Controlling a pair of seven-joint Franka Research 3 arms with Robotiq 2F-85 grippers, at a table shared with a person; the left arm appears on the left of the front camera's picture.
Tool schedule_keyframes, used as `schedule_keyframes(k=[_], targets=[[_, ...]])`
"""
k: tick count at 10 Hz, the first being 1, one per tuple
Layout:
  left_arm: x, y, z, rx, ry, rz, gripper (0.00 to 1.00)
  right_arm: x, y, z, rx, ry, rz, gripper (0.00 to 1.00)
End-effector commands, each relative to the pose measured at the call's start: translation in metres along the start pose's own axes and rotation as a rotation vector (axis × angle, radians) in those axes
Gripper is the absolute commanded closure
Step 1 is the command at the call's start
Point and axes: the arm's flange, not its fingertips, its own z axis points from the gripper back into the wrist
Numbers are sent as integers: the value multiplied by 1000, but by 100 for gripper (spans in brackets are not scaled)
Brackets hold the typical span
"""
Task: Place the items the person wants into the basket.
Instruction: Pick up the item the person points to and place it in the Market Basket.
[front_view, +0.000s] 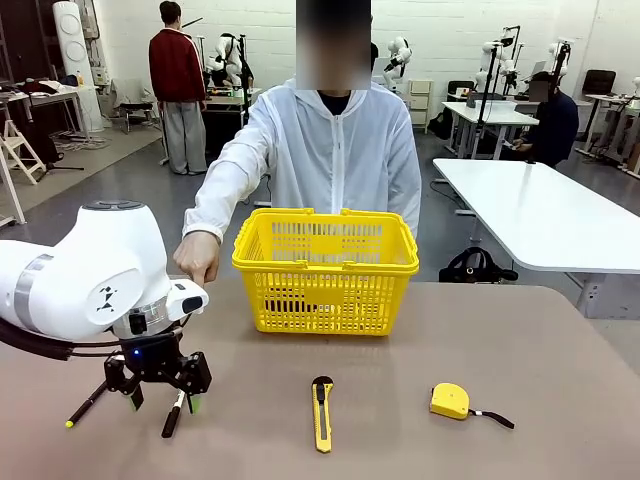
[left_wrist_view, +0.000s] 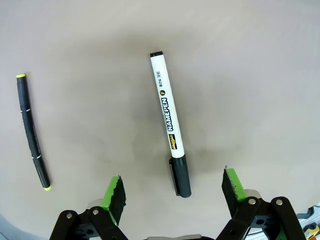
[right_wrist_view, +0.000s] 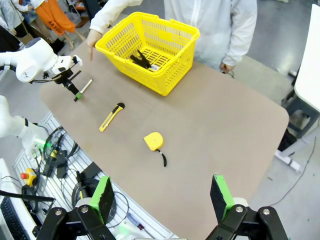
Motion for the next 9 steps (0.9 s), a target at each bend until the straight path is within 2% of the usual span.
schedule_keyframes(k=[1,5,6,7,8,9], targets=[[-58,23,-29,28,-35,18,0,1,-1,-1,14,-5,7,0],[-57,23,-32,50,-39,25,2,1,-1,-1,14,-5,7,0],[-59,22,-35,58,-35,10,55,1,-1,-1,14,-5,7,0],[-59,22,-37,56,-30,10,57,1,-1,-1,14,-5,7,0],[-58,22,-37,56,-31,5,100,1,-1,-1,14,-5,7,0],[-57,22,-37,59,-33,4,100,1,-1,-1,14,-5,7,0]])
